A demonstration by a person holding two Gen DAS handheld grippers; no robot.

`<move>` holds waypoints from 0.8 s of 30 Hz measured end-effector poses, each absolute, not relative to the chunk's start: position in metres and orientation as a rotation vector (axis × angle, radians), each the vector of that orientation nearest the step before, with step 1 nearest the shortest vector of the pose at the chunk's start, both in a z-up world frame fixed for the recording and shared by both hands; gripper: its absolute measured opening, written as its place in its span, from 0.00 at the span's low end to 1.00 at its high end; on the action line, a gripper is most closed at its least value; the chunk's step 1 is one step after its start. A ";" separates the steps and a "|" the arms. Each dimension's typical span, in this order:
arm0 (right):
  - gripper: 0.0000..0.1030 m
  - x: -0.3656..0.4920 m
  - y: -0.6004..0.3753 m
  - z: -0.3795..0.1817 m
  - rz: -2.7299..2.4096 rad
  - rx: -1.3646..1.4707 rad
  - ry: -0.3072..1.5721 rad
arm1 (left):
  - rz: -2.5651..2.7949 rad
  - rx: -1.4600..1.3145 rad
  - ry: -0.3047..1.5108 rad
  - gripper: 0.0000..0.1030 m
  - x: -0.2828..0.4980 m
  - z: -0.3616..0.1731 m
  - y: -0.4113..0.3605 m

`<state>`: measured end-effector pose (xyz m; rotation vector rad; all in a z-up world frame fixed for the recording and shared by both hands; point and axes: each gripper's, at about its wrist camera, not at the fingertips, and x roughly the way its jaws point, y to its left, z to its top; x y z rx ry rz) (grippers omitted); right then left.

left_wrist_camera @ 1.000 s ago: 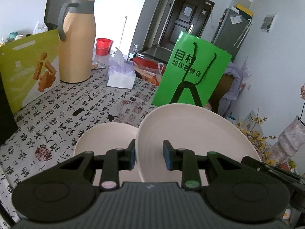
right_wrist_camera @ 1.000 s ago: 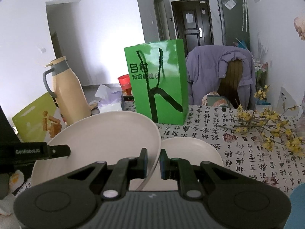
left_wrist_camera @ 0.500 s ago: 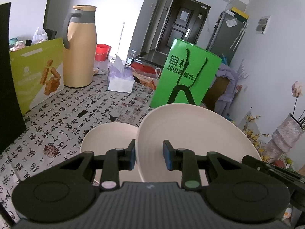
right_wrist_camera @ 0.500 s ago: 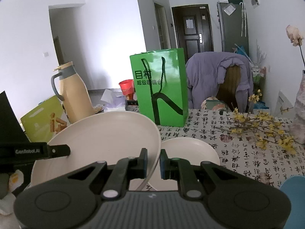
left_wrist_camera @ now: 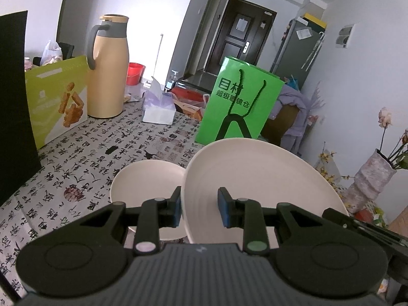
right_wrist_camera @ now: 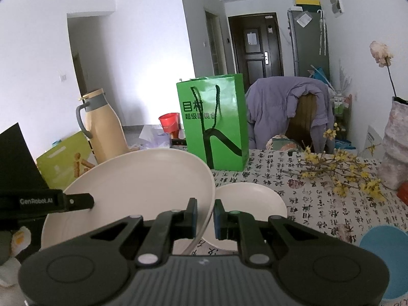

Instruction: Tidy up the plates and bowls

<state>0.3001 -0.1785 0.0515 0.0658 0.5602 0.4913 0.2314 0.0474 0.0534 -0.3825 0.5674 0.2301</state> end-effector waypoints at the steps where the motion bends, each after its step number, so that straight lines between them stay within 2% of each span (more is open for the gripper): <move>1: 0.12 0.298 -0.180 0.052 0.491 0.068 0.559 | 0.230 -0.381 0.567 0.28 0.229 0.054 0.046; 24: 0.12 0.248 -0.206 0.059 0.473 0.073 0.519 | 0.212 -0.359 0.551 0.28 0.184 0.061 0.020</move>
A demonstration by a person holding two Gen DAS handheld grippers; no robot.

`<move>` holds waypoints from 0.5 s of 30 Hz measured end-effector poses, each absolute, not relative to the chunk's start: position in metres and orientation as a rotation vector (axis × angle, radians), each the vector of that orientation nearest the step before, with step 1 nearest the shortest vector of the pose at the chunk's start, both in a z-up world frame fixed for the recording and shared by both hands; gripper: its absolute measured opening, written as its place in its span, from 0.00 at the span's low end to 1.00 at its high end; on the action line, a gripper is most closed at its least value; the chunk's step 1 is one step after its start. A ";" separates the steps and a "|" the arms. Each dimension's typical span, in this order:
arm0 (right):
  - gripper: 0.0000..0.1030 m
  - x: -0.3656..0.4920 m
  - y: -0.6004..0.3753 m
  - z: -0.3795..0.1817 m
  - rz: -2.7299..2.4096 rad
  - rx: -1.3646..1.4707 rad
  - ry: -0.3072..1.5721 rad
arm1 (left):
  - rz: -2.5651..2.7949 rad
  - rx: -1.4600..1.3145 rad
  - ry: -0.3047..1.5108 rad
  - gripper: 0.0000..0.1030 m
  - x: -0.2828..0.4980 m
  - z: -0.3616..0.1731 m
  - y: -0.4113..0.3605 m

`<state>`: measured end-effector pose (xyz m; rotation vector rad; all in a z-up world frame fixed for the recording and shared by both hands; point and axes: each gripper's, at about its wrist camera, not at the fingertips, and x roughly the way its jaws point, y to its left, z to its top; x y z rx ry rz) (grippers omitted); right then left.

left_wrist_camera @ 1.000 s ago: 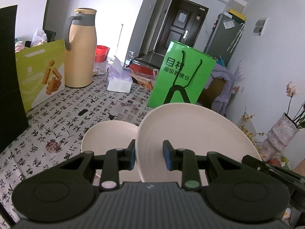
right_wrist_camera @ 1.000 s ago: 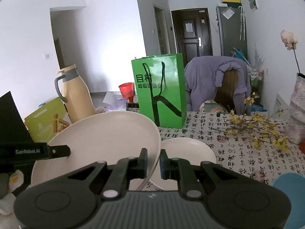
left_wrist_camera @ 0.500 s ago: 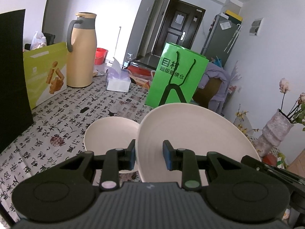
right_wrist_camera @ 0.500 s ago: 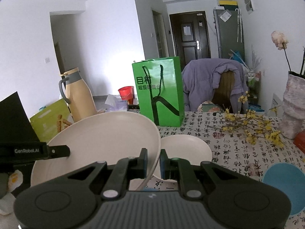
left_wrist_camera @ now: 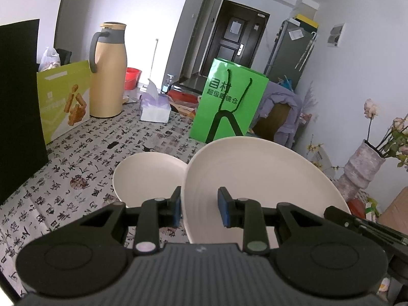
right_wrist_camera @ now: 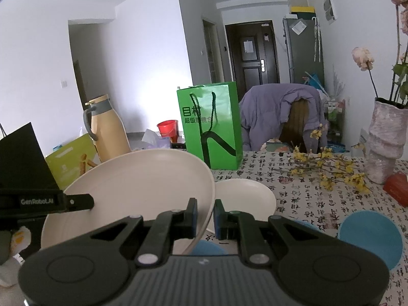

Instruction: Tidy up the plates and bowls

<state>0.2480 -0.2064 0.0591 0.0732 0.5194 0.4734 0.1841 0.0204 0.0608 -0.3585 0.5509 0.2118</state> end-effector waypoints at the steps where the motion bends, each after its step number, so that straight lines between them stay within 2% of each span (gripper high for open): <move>1: 0.12 0.246 -0.208 0.060 0.473 0.074 0.518 | 0.211 -0.357 0.550 0.28 0.182 0.061 0.019; 15: 0.12 0.209 -0.230 0.063 0.455 0.085 0.490 | 0.197 -0.334 0.530 0.28 0.148 0.066 -0.004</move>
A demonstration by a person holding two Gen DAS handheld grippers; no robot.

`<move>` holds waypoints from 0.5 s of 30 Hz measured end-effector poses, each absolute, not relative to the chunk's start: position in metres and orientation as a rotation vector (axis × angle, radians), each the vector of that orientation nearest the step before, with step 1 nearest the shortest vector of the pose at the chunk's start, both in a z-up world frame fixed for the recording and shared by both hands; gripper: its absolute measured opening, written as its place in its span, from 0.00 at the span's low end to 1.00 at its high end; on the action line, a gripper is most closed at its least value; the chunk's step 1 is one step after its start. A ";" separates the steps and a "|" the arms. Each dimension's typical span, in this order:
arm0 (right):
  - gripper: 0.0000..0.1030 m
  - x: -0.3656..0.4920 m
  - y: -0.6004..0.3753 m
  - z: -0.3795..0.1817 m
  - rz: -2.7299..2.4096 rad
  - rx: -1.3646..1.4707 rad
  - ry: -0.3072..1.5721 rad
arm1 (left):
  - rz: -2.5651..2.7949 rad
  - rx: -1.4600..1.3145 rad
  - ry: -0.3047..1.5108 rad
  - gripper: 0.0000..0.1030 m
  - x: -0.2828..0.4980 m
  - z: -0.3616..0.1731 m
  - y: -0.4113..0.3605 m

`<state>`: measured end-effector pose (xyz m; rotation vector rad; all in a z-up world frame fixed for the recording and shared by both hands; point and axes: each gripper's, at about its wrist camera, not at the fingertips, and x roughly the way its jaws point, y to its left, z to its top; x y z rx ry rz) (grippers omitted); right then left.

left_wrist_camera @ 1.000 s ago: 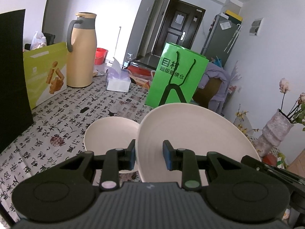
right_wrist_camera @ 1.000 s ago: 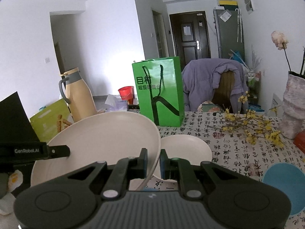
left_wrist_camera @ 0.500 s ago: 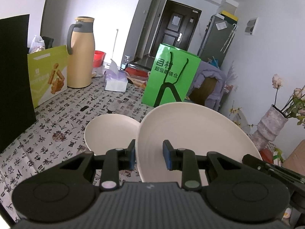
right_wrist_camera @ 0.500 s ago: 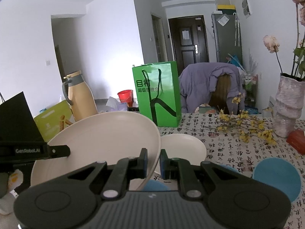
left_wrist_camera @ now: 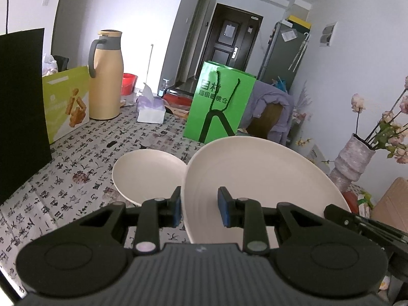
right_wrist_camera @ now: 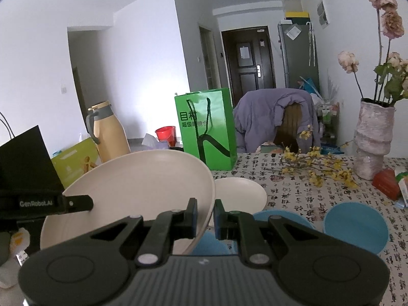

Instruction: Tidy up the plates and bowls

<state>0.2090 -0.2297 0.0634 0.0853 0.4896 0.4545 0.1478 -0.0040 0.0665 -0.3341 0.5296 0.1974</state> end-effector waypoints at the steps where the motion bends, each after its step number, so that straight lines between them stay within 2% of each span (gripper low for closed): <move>1: 0.12 0.206 -0.231 0.063 0.451 0.084 0.489 | 0.196 -0.334 0.530 0.28 0.146 0.066 -0.005; 15: 0.12 0.167 -0.247 0.056 0.420 0.102 0.468 | 0.160 -0.319 0.524 0.28 0.116 0.062 -0.018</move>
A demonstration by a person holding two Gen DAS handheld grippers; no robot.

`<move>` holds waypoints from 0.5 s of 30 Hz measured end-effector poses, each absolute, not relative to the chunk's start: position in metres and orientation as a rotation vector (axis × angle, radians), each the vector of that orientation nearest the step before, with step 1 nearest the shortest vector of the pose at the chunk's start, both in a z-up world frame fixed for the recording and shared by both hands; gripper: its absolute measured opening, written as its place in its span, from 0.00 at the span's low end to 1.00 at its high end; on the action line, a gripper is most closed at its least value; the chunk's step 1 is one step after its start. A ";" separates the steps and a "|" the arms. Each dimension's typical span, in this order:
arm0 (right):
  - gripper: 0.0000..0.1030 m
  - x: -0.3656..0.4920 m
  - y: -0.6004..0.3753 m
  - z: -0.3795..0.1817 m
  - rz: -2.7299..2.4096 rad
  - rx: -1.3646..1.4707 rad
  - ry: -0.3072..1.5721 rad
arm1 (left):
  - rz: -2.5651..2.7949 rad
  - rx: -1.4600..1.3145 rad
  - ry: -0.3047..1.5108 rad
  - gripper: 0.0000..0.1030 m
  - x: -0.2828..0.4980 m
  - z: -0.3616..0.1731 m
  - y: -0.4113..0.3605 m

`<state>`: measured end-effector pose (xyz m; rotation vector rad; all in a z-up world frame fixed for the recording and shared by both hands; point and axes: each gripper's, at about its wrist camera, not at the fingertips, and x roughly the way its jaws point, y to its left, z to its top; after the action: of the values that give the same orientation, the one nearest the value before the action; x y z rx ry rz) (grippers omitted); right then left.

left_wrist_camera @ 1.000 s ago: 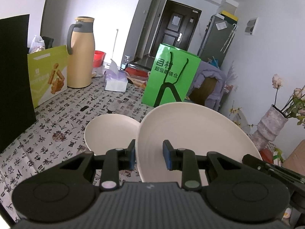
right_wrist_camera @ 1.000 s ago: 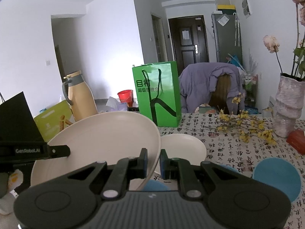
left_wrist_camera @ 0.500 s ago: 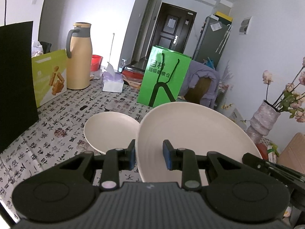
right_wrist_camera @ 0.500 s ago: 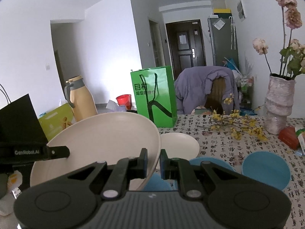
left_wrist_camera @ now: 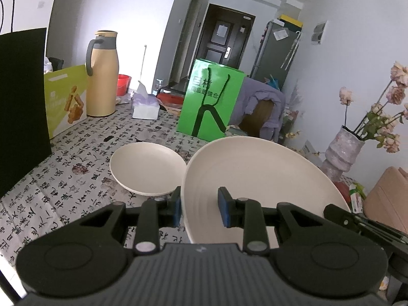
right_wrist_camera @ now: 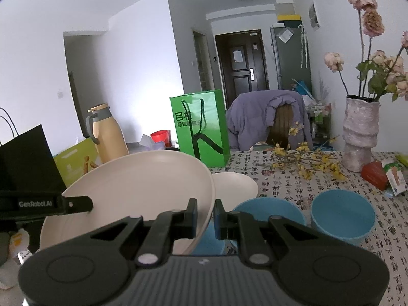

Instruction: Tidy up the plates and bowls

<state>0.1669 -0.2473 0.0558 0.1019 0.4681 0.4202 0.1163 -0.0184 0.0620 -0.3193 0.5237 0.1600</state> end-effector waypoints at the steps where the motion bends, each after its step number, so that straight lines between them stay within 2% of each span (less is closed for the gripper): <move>1: 0.12 0.164 -0.248 0.056 0.417 0.103 0.466 | 0.155 -0.319 0.523 0.28 0.114 0.062 -0.020; 15: 0.12 0.128 -0.277 0.040 0.369 0.128 0.460 | 0.110 -0.290 0.533 0.28 0.086 0.047 -0.049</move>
<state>0.1276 -0.2774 0.0398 0.1278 0.4601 0.3691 0.0863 -0.0493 0.0470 -0.2902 0.5331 0.1104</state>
